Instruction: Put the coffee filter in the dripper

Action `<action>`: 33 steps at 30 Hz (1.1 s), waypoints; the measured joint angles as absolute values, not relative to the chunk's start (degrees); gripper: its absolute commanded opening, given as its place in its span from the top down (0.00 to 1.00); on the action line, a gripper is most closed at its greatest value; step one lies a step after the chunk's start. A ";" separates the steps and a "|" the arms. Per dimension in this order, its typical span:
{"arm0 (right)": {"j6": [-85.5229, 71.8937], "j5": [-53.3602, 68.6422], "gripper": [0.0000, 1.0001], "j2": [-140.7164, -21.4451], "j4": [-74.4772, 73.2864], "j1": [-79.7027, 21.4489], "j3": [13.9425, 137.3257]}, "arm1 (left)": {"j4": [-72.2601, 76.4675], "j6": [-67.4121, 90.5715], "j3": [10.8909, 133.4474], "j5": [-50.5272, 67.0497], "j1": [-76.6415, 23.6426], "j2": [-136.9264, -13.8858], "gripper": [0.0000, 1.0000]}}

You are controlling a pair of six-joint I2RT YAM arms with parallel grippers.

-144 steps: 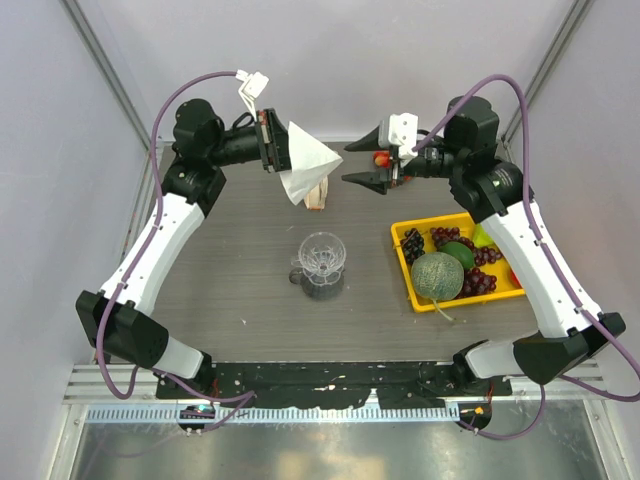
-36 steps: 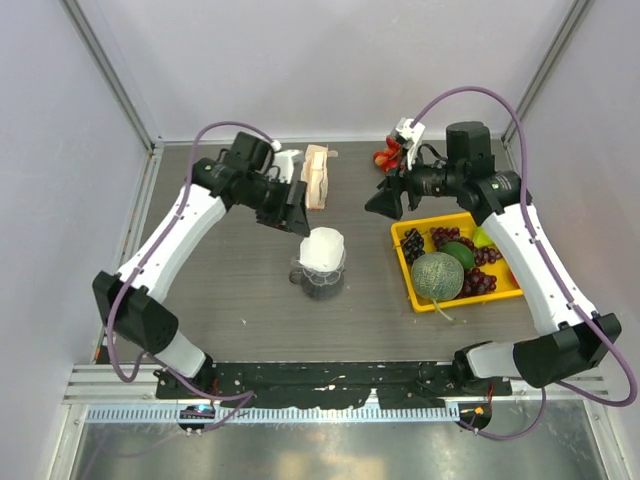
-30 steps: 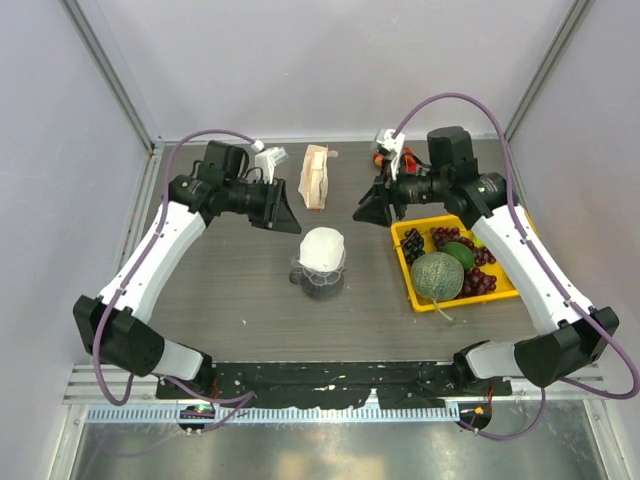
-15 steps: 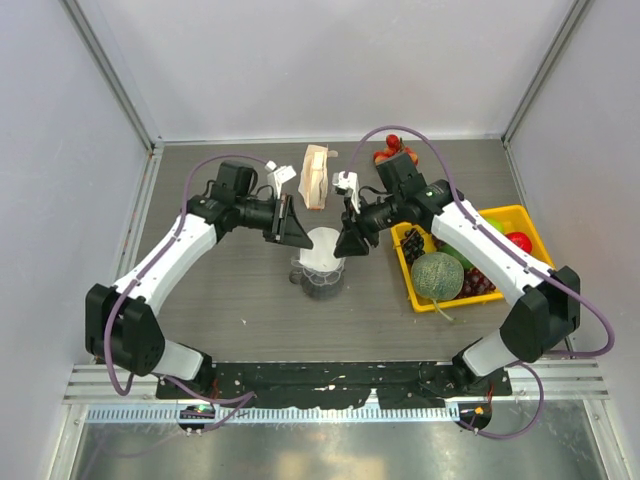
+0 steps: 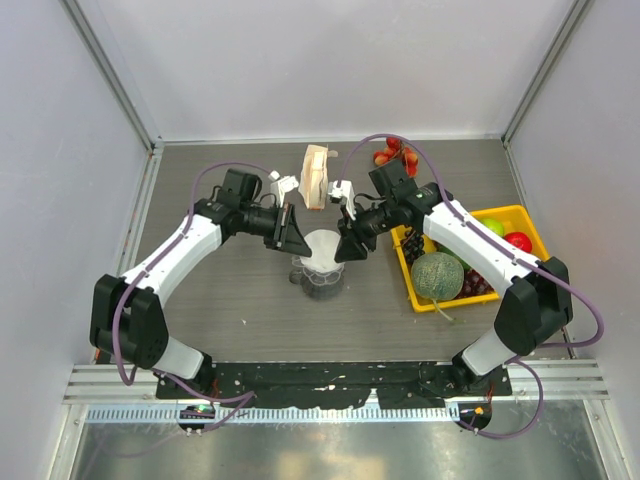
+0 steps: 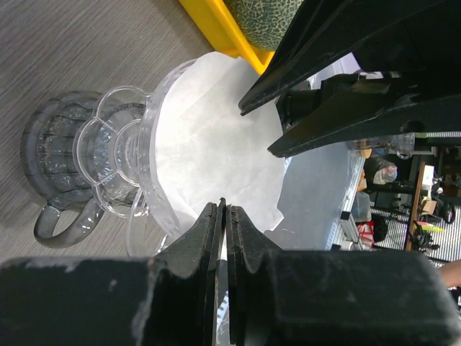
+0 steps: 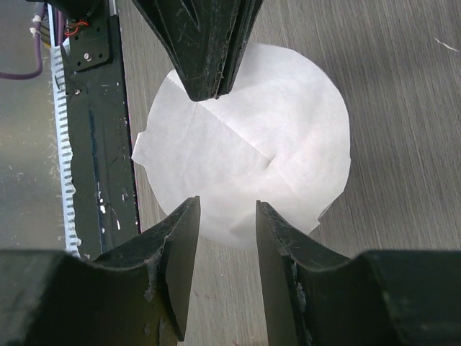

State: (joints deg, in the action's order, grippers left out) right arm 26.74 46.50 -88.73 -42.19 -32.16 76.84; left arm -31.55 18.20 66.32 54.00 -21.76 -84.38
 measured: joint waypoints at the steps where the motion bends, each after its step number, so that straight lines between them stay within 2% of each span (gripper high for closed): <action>1: 26.89 46.37 0.57 -88.75 -42.15 -32.16 76.82 | -31.55 17.91 65.95 54.00 -21.76 -84.38 0.88; 26: 28.49 46.15 0.57 -88.77 -41.17 -32.95 75.70 | -29.63 14.33 63.81 54.04 -21.78 -84.23 0.87; 33: 28.53 46.13 0.57 -88.77 -41.76 -33.69 76.18 | -29.41 13.72 63.51 53.91 -22.20 -83.59 0.80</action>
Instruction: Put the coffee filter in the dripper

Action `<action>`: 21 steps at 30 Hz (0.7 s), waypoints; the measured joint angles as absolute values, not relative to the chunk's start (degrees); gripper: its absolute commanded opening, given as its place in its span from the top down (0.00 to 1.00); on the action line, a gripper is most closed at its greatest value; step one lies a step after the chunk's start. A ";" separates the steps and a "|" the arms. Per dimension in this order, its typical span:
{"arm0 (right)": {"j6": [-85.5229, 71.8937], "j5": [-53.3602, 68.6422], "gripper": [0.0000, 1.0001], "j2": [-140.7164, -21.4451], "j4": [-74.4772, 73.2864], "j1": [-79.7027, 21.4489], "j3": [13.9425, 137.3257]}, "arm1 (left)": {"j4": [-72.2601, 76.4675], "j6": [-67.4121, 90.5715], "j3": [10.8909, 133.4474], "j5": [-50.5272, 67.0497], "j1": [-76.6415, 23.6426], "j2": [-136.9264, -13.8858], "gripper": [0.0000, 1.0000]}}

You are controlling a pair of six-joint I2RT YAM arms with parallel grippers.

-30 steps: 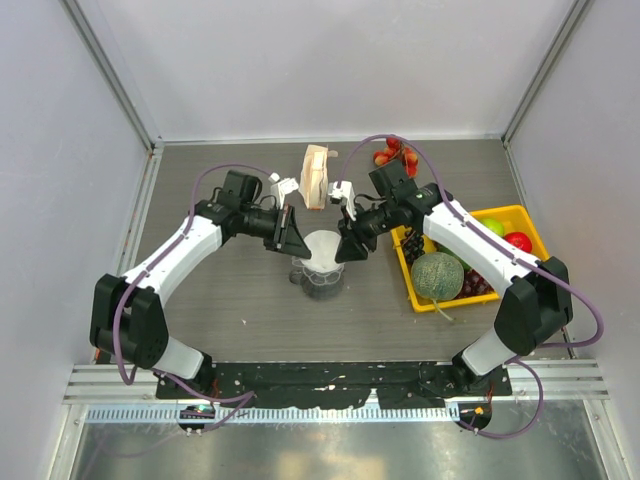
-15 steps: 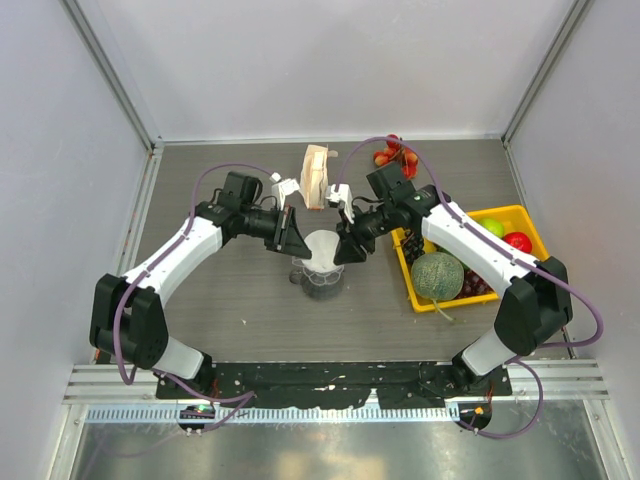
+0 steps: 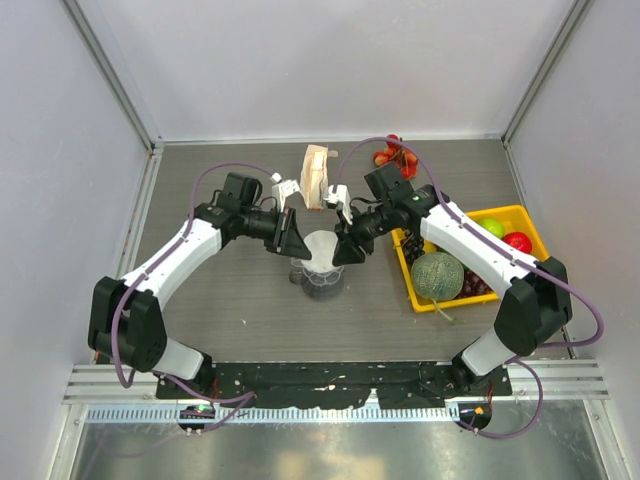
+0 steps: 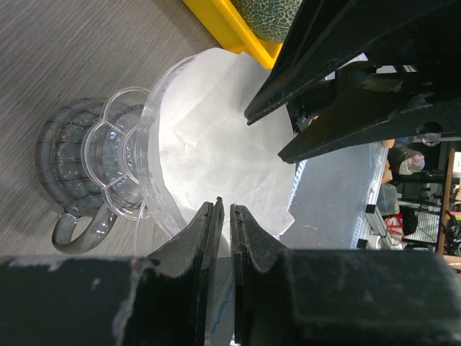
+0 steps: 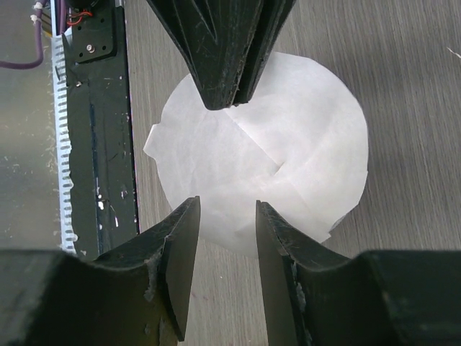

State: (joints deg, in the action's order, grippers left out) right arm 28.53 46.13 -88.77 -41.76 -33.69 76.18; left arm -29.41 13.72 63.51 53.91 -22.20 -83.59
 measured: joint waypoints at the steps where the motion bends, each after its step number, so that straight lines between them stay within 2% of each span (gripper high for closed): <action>1: 28.51 46.09 0.57 -88.77 -42.11 -33.89 76.47 | -29.39 13.37 63.46 53.71 -22.33 -83.40 0.79; 11: 28.38 46.02 0.56 -88.77 -43.07 -35.92 79.29 | -29.43 11.35 63.37 52.23 -24.16 -80.05 0.72; 21: 28.51 45.54 0.55 -88.77 -43.55 -36.01 80.97 | -29.50 9.98 63.37 50.61 -24.14 -79.00 0.52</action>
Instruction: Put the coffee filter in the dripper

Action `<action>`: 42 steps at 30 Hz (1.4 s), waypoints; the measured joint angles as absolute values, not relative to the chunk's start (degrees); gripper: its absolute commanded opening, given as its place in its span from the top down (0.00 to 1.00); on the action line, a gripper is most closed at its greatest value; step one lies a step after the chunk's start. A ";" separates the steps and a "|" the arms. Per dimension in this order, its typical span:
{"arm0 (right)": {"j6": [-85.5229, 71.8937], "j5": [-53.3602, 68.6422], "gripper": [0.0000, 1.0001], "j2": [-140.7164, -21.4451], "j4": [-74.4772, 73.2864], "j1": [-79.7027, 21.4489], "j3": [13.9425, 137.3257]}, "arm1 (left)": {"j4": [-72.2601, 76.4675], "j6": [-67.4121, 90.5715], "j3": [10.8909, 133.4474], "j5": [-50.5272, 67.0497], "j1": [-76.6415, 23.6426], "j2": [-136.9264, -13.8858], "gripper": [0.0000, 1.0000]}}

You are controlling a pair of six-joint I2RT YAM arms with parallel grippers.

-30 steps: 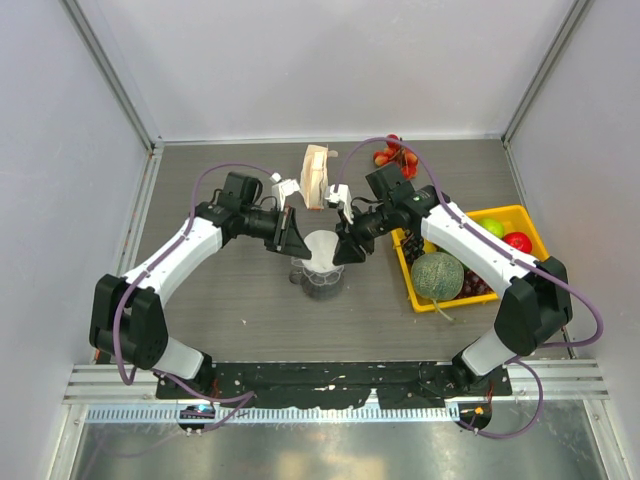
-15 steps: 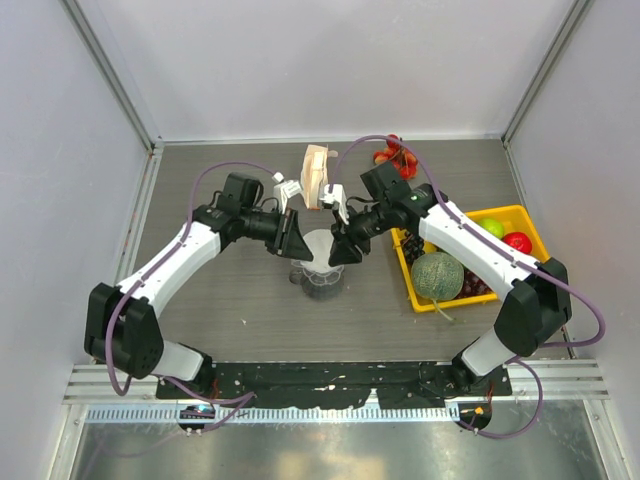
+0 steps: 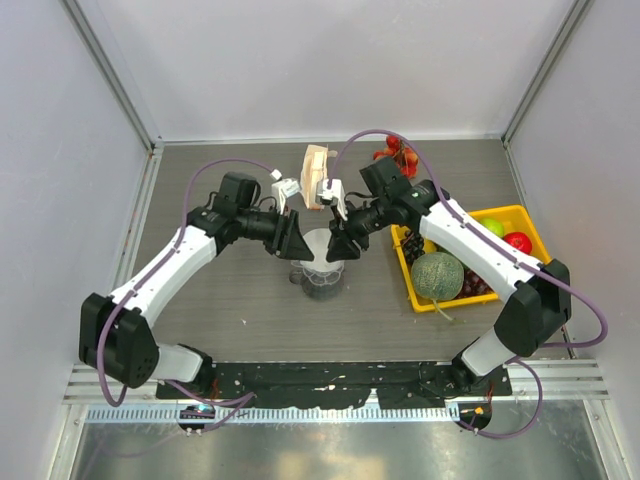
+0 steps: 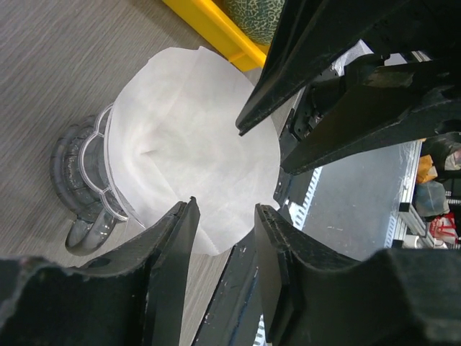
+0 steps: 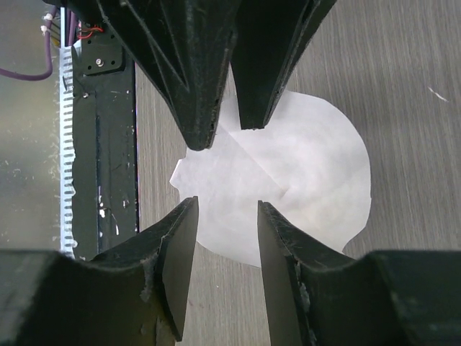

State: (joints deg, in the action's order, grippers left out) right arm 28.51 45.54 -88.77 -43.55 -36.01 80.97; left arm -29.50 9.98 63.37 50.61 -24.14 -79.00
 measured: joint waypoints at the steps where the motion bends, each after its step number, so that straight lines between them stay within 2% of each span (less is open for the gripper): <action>1: 28.58 45.43 0.54 -88.77 -43.64 -36.03 81.25 | -29.50 9.93 63.40 50.48 -24.08 -78.59 0.50; 5: 28.51 45.23 0.53 -88.75 -43.75 -35.92 82.98 | -29.50 9.74 63.66 49.89 -23.44 -76.01 0.45; 13: 23.64 45.12 0.53 -85.43 -37.12 -33.69 85.23 | -30.70 7.99 71.88 48.60 -20.75 -72.58 0.43; 20: 14.70 44.71 0.46 -81.56 -26.13 -26.09 86.02 | -32.12 7.16 82.15 46.94 -15.88 -72.40 0.31; 24: 7.20 43.75 0.42 -80.68 -19.42 -18.11 85.06 | -34.50 6.98 86.26 45.93 -12.03 -72.95 0.23; 25: 5.74 43.40 0.41 -80.60 -18.22 -16.32 84.66 | -34.98 6.94 87.15 45.60 -11.09 -73.25 0.19; 27: 2.74 42.74 0.36 -80.47 -15.92 -11.84 83.31 | -36.25 6.92 88.86 45.32 -8.29 -74.17 0.06; 28: 1.54 42.30 0.31 -80.38 -15.07 -9.72 82.43 | -36.88 6.94 89.34 45.15 -6.72 -74.70 0.02; 31: -0.43 40.97 0.19 -80.12 -13.72 -4.25 79.26 | -40.01 7.09 90.50 44.75 -2.39 -77.21 0.01; 32: -0.58 40.42 0.10 -80.05 -13.52 -3.07 78.28 | -41.12 7.09 90.94 44.62 -1.61 -78.19 0.01; 35: 0.14 38.20 0.00 -79.11 -12.91 0.89 73.06 | -45.19 6.39 91.59 42.72 1.10 -82.11 0.01; 37: 1.39 36.86 0.04 -78.54 -12.99 2.52 69.93 | -48.16 4.80 91.59 40.77 1.91 -84.07 0.01; 42: 4.95 34.39 0.05 -76.95 -13.76 3.88 62.39 | -53.52 0.08 89.01 32.29 2.26 -86.39 0.01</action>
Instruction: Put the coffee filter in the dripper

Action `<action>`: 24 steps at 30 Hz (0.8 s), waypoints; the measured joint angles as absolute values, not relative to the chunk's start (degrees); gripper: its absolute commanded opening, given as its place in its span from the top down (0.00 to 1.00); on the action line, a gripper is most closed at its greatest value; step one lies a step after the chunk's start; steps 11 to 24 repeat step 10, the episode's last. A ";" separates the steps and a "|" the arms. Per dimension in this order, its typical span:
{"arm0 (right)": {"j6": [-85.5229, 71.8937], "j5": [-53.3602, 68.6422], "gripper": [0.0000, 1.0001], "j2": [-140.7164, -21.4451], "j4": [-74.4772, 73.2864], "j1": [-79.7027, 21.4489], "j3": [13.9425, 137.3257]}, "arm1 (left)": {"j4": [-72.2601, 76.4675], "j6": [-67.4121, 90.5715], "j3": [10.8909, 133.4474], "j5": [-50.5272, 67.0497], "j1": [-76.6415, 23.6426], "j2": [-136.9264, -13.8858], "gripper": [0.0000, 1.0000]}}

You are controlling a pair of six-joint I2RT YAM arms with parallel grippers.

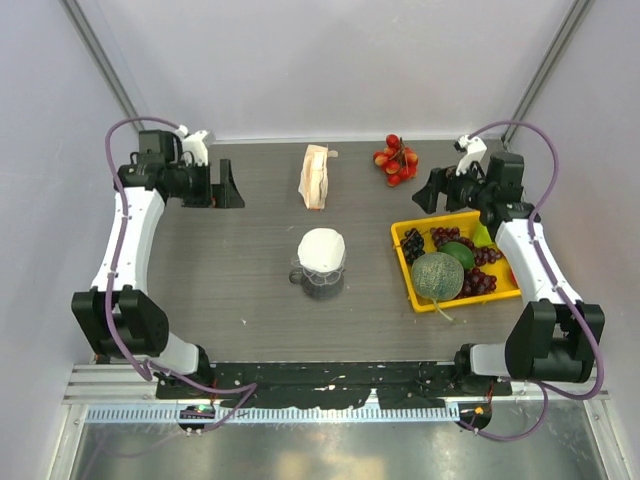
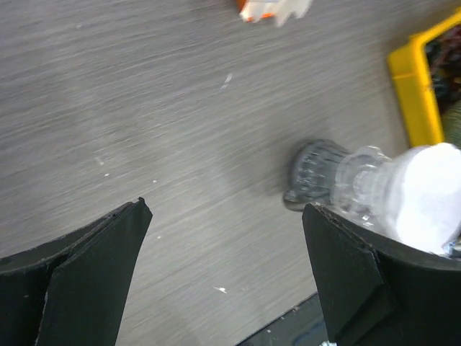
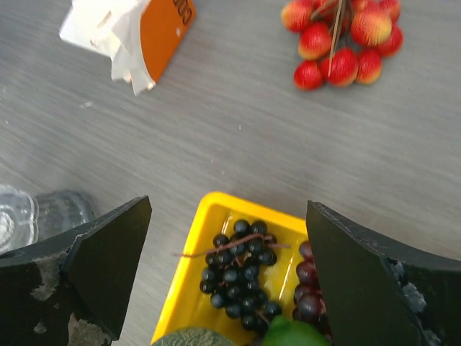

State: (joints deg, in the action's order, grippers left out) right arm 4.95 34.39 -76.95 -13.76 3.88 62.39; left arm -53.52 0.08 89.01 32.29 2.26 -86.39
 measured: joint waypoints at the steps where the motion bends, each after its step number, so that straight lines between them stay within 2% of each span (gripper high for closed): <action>1: 5.56 34.09 0.05 -76.53 -13.85 3.88 61.17 | -53.89 -0.47 87.90 31.11 2.26 -86.21 0.01; 7: 7.18 33.04 0.04 -74.89 -14.59 3.86 58.92 | -53.43 -1.98 79.31 24.10 2.26 -83.57 0.01; 24: 7.22 32.88 0.04 -74.43 -14.15 3.88 58.92 | -53.01 -1.93 78.91 21.98 2.26 -82.96 0.01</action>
